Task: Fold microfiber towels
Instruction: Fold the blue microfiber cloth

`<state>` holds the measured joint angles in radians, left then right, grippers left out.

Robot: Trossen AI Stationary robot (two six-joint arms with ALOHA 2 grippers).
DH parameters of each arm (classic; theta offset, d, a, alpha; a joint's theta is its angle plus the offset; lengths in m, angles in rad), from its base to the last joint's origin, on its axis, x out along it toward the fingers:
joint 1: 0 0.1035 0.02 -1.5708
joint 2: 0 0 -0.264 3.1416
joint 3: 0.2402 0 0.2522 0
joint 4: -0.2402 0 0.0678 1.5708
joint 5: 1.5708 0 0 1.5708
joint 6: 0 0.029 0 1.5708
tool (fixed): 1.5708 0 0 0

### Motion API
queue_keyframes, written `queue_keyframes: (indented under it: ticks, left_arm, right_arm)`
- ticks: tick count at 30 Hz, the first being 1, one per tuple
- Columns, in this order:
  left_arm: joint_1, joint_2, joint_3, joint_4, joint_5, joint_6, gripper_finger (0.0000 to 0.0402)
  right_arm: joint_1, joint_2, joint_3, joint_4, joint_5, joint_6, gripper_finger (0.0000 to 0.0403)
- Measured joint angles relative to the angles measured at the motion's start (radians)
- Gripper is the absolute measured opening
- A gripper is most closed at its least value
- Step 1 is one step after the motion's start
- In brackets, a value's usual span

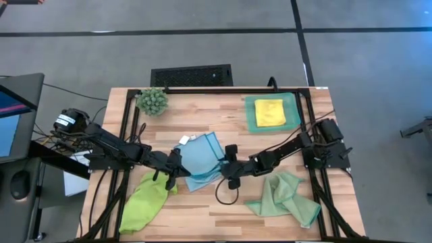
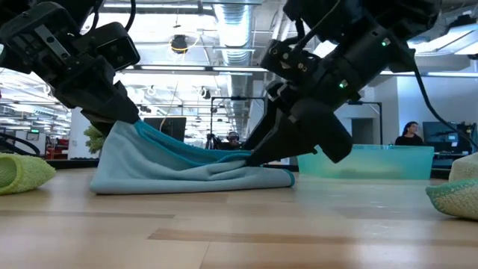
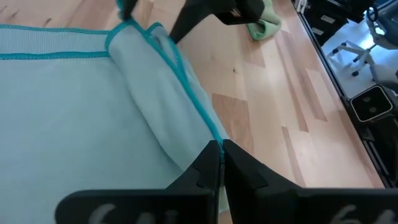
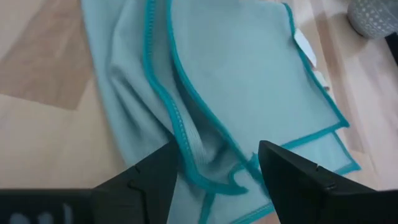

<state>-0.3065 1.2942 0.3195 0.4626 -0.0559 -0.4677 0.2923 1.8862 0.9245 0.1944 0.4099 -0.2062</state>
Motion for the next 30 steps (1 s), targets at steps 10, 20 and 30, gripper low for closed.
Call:
queue_keyframes:
  ticks: [10,20,30]
  left_arm:
    - [0.0,0.0,0.0,0.0,0.009,0.007,0.0]
    - [0.0,0.0,0.0,0.0,0.009,0.006,0.0]
    - [0.0,-0.01,0.0,0.07,0.009,0.038,0.0]
  right_arm:
    - [-0.023,0.0,0.0,0.001,-0.04,-0.003,0.0204]
    - [-0.064,0.0,0.0,0.009,-0.113,-0.003,0.0132]
    - [-0.101,-0.001,0.0,0.01,-0.124,-0.031,0.0012]
